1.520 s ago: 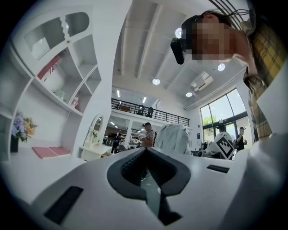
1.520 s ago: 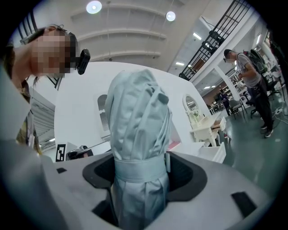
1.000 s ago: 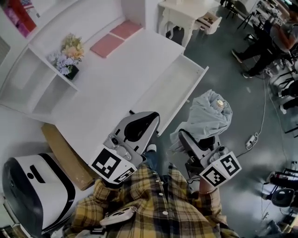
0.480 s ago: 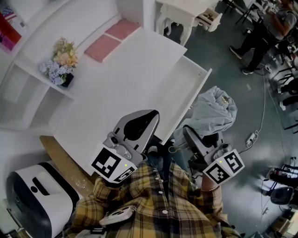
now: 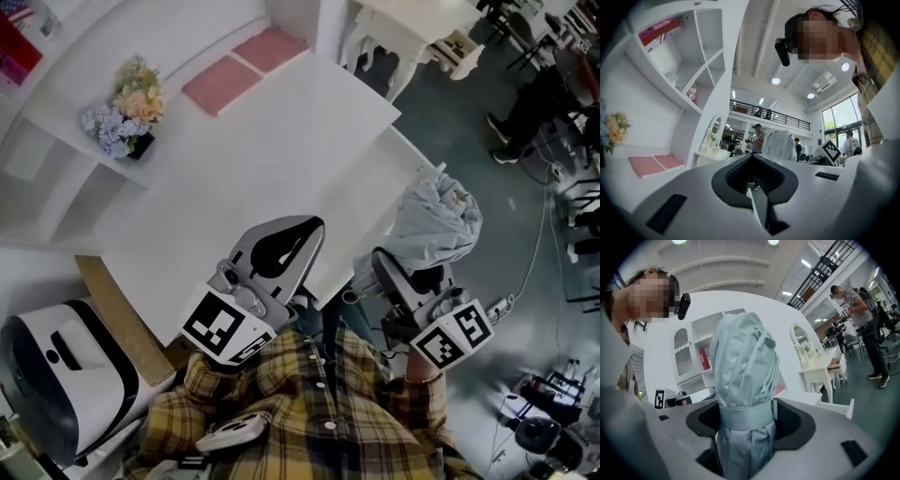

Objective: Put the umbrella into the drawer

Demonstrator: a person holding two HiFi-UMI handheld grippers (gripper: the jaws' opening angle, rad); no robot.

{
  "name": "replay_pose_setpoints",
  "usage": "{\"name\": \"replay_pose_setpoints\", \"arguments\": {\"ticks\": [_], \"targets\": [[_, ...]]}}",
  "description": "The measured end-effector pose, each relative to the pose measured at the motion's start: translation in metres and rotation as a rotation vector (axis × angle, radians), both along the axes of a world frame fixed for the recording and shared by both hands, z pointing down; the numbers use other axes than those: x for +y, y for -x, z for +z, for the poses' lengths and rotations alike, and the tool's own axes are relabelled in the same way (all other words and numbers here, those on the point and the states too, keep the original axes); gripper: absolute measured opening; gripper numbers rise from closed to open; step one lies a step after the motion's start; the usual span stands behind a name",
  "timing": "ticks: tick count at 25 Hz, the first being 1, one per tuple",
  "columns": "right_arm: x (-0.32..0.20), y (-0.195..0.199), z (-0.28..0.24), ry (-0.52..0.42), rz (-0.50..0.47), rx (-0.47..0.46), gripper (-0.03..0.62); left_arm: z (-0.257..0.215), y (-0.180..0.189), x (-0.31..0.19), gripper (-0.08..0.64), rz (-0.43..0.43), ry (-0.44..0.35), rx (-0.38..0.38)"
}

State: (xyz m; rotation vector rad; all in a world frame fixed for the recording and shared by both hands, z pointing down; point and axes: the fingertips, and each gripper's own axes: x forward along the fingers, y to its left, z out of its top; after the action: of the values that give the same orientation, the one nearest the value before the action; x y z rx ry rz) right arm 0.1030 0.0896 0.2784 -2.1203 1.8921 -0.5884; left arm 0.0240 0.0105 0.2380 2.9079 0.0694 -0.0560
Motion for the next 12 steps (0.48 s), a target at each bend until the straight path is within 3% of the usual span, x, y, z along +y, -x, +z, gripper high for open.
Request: {"name": "replay_pose_setpoints", "arguments": {"ticks": [12], "targets": [[-0.096, -0.088, 0.030, 0.100, -0.404, -0.041, 0.324, 0.015, -0.063, -0.059, 0.021, -0.377, 0.047, -0.057]]}}
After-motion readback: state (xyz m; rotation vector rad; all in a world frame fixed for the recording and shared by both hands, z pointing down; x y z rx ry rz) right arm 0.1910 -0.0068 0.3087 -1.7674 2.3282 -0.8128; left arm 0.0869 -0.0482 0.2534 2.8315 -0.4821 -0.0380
